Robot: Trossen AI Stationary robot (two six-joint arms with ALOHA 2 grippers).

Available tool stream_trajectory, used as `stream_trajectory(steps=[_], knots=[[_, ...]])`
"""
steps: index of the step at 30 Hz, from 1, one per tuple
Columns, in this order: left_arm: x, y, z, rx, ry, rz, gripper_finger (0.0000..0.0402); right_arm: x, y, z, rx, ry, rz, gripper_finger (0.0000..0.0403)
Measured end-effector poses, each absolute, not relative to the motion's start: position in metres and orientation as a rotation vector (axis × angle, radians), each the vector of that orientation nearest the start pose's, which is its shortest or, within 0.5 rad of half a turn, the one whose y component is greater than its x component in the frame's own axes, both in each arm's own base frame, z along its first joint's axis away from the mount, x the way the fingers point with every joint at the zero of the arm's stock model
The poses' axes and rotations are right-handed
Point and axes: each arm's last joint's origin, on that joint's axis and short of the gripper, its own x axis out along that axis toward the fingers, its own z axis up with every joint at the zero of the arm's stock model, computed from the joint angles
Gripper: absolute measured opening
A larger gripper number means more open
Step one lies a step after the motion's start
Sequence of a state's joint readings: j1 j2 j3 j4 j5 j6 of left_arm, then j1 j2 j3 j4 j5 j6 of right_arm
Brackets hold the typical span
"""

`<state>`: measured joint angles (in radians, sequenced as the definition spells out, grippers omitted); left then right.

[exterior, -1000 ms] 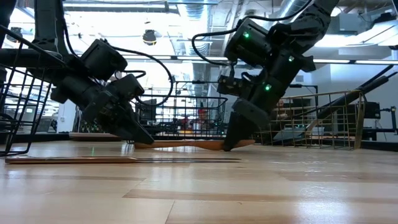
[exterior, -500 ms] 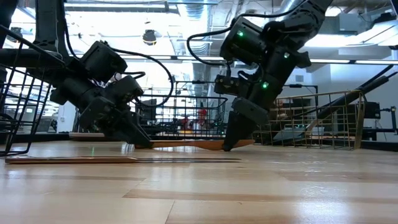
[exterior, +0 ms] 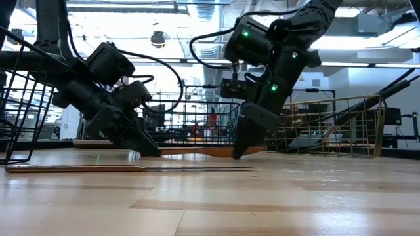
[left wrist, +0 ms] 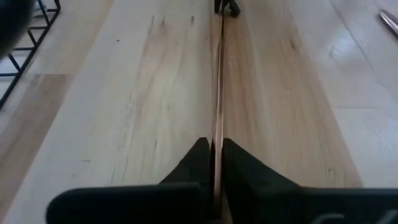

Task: Pick & Place Kitchen Items
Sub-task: Put the brown knife into the top black wire basket

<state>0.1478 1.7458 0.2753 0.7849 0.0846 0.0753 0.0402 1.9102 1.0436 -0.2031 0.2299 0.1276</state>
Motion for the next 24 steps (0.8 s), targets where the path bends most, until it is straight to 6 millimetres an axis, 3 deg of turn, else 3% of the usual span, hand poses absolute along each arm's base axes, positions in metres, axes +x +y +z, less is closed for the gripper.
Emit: stream_trajectory(steps=[6,13,24], knots=[[0.222,0.029,0.071,0.0,0.676,0.043,0.0003,0.362,0.017,0.127,-0.052,1.058,-0.23,0.0],[0.217,0.024,0.092,0.012,0.653,0.057,0.0001,0.37,0.028,0.141,-0.07,1.034,-0.224,0.0],[0.203,0.022,0.127,-0.019,0.597,0.102,0.0001,0.388,0.028,0.188,-0.12,1.049,-0.229,0.0]])
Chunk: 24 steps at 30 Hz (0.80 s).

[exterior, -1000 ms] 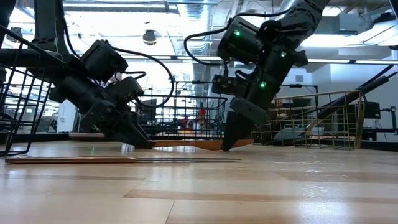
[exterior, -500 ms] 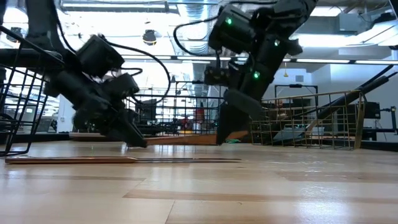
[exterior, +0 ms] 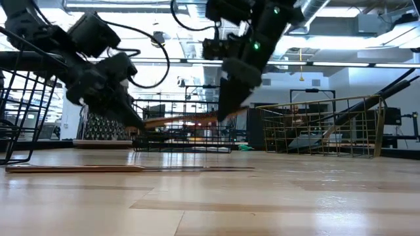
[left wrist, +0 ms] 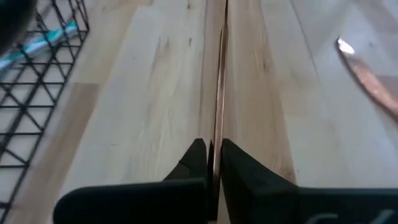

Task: Pick & Place Kitchen Items
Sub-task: Put the brown knife into the top black wire basket

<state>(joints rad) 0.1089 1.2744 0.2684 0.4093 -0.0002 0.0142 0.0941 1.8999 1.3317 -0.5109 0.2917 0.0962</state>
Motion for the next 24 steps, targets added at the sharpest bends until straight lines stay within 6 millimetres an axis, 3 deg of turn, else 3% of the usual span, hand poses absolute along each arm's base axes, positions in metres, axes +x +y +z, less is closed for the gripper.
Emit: stream_trajectory(steps=[12,24], knots=[[0.183,0.022,0.161,-0.068,0.503,0.17,0.0001,0.405,0.015,0.249,-0.176,1.018,-0.214,0.0],[0.186,0.027,0.208,-0.003,0.519,0.311,0.0001,0.408,-0.018,0.288,-0.241,1.005,-0.23,0.0]])
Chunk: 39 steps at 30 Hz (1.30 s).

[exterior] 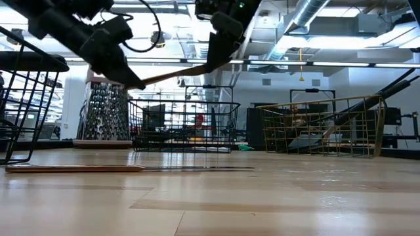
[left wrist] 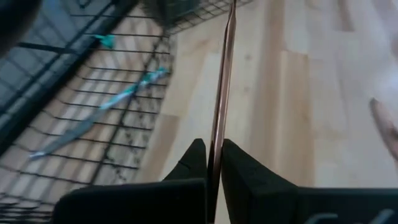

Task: Pick & Place Kitchen Items
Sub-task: Put the brown knife into the top black wire basket

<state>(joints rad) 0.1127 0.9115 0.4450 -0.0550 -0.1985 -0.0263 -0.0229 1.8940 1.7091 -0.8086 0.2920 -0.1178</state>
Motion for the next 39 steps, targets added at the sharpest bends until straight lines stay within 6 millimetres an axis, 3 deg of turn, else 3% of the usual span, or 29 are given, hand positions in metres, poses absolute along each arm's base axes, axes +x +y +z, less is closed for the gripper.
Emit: stream_trajectory(steps=[7,15,20,26,31,39], knots=[[0.187,0.038,0.232,0.079,0.549,0.447,0.0001,0.41,-0.049,0.301,-0.281,0.962,-0.262,0.0001],[0.182,0.078,0.244,0.14,0.545,0.568,0.0005,0.411,-0.094,0.307,-0.273,0.881,-0.303,0.0001],[0.183,0.099,0.24,0.102,0.548,0.57,0.0006,0.408,-0.117,0.306,-0.247,0.867,-0.322,0.0001],[0.187,0.109,0.227,0.062,0.607,0.573,0.0012,0.416,-0.132,0.283,-0.215,0.905,-0.302,0.0001],[0.189,0.113,0.224,0.042,0.614,0.62,0.0054,0.423,-0.137,0.268,-0.191,0.922,-0.304,0.0001],[0.194,0.113,0.234,0.043,0.493,0.548,0.0149,0.417,-0.156,0.266,-0.139,0.923,-0.347,0.0002]])
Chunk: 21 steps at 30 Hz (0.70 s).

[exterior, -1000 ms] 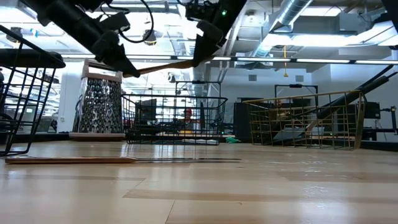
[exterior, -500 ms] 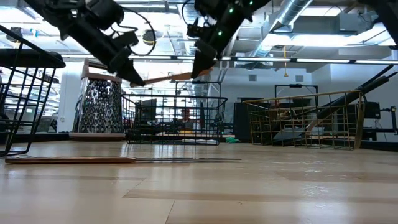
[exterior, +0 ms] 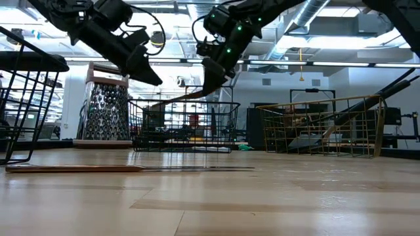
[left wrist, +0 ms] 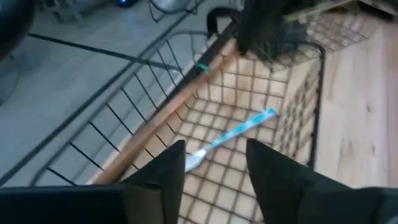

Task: Pick & Place Kitchen Items
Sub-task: Put the brown knife into the top black wire basket

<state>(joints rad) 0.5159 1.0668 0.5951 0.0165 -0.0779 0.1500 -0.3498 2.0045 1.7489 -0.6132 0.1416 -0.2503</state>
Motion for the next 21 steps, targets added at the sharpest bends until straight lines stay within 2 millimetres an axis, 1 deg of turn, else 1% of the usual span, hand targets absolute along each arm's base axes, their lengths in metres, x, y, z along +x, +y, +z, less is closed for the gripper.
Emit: stream_trajectory(steps=[4,8,15,21], knots=[[0.194,0.113,0.233,0.029,0.501,0.553,0.0177,0.416,-0.158,0.265,-0.129,0.925,-0.34,0.0002],[0.192,0.111,0.237,0.018,0.471,0.558,0.0185,0.415,-0.158,0.265,-0.123,0.933,-0.342,0.0001],[0.179,0.104,0.258,0.034,0.356,0.572,0.0186,0.405,-0.171,0.253,-0.032,0.973,-0.401,0.0001],[0.166,0.097,0.275,0.02,0.247,0.589,0.0179,0.402,-0.171,0.237,0.014,0.984,-0.419,0.0]])
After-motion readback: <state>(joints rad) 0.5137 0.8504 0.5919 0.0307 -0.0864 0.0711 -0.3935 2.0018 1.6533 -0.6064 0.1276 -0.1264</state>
